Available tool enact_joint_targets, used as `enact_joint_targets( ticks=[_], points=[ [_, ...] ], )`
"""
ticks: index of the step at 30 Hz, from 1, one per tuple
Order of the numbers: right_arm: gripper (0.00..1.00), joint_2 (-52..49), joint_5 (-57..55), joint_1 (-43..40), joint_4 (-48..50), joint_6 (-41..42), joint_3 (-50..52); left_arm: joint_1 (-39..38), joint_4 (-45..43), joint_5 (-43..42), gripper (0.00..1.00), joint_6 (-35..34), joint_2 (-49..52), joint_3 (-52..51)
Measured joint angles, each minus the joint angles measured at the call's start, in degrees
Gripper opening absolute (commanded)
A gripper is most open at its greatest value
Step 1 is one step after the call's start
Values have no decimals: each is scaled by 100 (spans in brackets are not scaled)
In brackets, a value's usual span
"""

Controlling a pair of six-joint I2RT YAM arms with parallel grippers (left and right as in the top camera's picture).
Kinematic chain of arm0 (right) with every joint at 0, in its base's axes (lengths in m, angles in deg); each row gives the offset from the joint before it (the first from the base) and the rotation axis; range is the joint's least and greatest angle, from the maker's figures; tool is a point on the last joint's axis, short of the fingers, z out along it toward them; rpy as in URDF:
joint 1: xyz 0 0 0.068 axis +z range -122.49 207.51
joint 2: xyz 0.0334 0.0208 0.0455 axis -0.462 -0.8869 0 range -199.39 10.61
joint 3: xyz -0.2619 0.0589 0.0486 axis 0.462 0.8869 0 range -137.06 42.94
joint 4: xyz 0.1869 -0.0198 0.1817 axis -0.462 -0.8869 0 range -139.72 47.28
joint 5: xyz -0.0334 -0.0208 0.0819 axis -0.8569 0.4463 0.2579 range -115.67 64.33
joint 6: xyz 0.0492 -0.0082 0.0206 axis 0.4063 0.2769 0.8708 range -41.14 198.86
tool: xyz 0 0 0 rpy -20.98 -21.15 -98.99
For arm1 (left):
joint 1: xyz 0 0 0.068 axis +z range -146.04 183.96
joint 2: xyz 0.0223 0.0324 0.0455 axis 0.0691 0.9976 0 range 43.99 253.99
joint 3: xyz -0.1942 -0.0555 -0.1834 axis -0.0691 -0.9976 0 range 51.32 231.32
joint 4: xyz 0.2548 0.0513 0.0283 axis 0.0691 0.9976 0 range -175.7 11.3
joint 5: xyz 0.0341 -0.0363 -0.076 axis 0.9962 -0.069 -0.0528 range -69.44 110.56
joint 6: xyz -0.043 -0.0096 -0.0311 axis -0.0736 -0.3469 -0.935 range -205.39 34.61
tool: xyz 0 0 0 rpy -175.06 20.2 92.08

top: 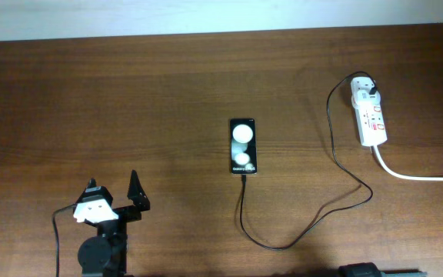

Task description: Plug charger to phone and switch on socket

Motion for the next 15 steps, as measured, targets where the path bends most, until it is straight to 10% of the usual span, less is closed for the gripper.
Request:
enact_joint_targets(
  ticks=[15],
  points=[
    [6,745,-673,7,-46,-214,37,170,0,0,99,0,0,0]
  ],
)
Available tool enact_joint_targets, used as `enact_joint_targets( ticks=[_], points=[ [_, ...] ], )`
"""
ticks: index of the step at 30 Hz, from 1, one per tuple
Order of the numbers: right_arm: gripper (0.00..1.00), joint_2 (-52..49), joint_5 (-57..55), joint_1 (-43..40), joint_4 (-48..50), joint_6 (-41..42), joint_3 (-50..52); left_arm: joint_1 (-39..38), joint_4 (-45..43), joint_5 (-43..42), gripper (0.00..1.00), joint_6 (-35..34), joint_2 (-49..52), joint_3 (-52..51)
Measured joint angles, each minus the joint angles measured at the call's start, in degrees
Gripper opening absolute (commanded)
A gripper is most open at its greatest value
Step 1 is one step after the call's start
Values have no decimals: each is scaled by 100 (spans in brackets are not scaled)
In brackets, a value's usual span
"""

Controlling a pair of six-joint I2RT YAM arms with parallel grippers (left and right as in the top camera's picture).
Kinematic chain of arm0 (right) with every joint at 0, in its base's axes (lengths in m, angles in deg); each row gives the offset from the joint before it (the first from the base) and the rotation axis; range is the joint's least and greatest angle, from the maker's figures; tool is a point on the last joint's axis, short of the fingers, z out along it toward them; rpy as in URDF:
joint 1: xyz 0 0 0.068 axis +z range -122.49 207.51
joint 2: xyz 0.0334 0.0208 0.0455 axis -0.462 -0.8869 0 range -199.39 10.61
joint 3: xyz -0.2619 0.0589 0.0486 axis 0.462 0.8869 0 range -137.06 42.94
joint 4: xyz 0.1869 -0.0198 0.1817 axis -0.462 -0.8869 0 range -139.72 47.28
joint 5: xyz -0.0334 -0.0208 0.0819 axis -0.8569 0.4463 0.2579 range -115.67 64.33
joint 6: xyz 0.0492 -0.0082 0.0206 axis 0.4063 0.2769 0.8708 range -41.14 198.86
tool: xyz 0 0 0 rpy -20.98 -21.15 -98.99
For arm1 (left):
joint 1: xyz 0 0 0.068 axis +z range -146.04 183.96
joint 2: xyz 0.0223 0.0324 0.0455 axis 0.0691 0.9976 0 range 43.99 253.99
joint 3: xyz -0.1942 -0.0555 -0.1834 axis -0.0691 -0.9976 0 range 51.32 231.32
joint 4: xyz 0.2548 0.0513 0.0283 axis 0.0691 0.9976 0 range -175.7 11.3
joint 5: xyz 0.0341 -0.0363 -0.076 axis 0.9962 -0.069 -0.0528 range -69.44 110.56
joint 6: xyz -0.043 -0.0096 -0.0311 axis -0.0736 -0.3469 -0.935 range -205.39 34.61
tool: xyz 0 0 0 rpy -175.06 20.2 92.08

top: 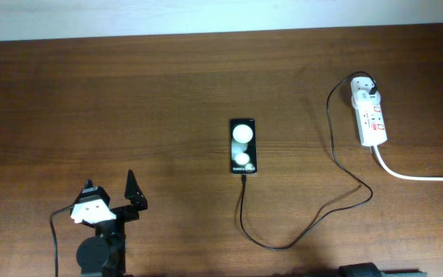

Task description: Plug charger to phone and switch on socket

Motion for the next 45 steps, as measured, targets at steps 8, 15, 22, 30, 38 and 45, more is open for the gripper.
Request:
enact_joint_targets(
  ticks=[8,15,22,30,38,45],
  points=[
    [6,0,-85,0,0,-2,0,0,0,0,99,0,0,0],
    [6,0,-173,0,-2,-2,0,0,0,0,99,0,0,0],
    [6,4,-234,0,-20,-2,0,0,24,-562,99,1233,0,0],
    [6,304,-234,0,-20,-2,0,0,24,-647,99,1484,0,0],
    [6,896,-638,0,-24,-7,9,0,24,-649,99,1502,0,0],
    [11,1309,-804,0,-20,-7,42,0,24,-667,99,1502,0,0]
  ],
)
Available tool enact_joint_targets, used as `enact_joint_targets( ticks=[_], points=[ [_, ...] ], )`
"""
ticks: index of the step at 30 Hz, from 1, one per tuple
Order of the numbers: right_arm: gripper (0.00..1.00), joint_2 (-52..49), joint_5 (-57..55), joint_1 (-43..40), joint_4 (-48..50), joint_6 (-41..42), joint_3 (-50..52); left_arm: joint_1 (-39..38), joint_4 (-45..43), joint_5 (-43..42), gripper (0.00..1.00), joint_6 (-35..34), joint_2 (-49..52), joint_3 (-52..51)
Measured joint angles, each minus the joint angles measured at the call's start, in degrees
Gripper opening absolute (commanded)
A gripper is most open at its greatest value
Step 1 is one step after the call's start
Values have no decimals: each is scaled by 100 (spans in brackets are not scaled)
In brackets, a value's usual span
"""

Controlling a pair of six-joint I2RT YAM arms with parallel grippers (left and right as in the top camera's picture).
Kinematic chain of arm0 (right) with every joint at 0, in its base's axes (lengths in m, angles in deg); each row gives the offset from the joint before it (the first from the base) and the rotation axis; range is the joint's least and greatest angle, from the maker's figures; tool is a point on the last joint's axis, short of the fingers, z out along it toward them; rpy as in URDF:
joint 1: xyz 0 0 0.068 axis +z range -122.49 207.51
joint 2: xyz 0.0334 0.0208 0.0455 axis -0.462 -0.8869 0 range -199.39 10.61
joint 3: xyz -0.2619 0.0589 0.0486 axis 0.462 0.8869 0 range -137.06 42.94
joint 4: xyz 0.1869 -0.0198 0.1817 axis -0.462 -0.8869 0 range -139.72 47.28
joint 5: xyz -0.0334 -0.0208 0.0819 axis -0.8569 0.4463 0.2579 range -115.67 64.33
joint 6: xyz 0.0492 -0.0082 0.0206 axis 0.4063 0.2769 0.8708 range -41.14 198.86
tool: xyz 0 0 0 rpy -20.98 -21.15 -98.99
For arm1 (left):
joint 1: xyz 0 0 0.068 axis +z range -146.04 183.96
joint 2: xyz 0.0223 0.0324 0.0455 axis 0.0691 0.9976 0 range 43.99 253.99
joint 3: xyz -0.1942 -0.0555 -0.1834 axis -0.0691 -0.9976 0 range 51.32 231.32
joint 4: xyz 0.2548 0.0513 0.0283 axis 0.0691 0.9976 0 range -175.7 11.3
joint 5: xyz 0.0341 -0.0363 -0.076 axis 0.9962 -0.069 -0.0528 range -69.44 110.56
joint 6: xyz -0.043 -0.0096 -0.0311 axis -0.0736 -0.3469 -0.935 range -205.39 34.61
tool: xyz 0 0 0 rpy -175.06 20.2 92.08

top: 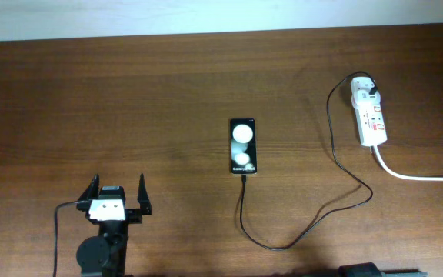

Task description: Plug charger to phone and switch on socket

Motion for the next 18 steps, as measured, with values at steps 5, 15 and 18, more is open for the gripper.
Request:
enact_joint_targets(
  ticks=[5,15,18],
  points=[
    [22,0,-22,0,4,-13,33,0,0,0,99,0,0,0],
    [99,0,-31,4,929,83,1078,0,0,-2,99,0,0,0],
    [99,0,-35,4,1222,90,1550,0,0,-17,99,0,0,0]
  ],
)
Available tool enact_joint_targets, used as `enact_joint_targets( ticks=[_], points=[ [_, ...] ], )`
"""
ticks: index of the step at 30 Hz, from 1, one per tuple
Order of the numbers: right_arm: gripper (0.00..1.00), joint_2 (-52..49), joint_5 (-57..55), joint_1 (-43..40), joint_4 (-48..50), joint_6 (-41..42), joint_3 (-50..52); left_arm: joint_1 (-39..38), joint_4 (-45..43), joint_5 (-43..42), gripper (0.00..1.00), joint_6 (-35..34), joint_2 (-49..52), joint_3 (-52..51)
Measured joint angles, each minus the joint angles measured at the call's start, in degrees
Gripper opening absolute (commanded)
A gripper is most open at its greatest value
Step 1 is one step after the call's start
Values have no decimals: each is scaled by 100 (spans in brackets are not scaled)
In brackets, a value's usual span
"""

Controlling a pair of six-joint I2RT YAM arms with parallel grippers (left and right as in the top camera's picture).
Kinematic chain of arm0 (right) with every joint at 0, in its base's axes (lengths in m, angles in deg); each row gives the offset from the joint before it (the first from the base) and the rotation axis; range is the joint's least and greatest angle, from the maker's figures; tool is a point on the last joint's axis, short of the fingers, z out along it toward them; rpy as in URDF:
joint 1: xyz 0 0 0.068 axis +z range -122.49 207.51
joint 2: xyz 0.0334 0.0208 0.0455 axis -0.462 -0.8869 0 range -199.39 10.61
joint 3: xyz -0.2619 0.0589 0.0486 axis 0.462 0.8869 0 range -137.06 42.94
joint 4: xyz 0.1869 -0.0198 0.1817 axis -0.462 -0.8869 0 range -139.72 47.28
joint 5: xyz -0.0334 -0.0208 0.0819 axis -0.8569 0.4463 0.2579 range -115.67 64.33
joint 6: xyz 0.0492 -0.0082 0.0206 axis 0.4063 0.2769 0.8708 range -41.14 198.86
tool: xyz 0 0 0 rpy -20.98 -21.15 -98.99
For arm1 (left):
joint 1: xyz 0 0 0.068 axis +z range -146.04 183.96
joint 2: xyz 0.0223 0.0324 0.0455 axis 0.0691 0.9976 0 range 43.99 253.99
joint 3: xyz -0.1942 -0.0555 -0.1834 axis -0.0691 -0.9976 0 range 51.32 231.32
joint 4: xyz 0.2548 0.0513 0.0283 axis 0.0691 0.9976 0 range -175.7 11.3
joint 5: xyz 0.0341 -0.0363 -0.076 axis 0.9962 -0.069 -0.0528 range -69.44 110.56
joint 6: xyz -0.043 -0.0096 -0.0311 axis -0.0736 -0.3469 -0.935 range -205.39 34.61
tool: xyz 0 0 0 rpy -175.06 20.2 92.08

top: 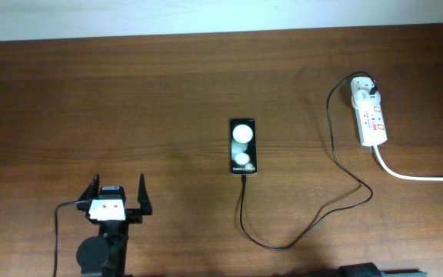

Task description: Plug charger to phone and switch on socket

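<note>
A black phone lies face up at the table's middle, its screen lit. A black charger cable joins the phone's near end and loops right and back to a plug in the white socket strip at the far right. My left gripper stands open near the front left, well left of the phone, with nothing between its fingers. Of the right arm only a dark bit shows at the bottom edge; its gripper is out of view.
The strip's thick white lead runs off the right edge. A thin black wire trails from the left arm's wrist. The brown wooden table ends at a pale wall along the back.
My left gripper sat open at the front left, twisted to the left, and 2.1 s ago it was much the same. By 0.6 s ago it had turned square, fingers pointing straight back, where it stays. Phone, cable and strip have not moved.
</note>
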Motion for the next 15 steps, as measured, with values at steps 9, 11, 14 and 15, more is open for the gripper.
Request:
enact_joint_targets(
  ticks=[9,11,14,15],
  points=[
    [99,2,-168,0,-94,4,1606,0,0,-2,99,0,0,0],
    [99,2,-184,0,26,4,2035,0,0,0,99,0,0,0],
    [99,2,-190,0,219,4,2732,0,0,-2,99,0,0,0],
    [99,2,-188,0,284,0,2968,0,0,-2,99,2,0,0]
  ],
)
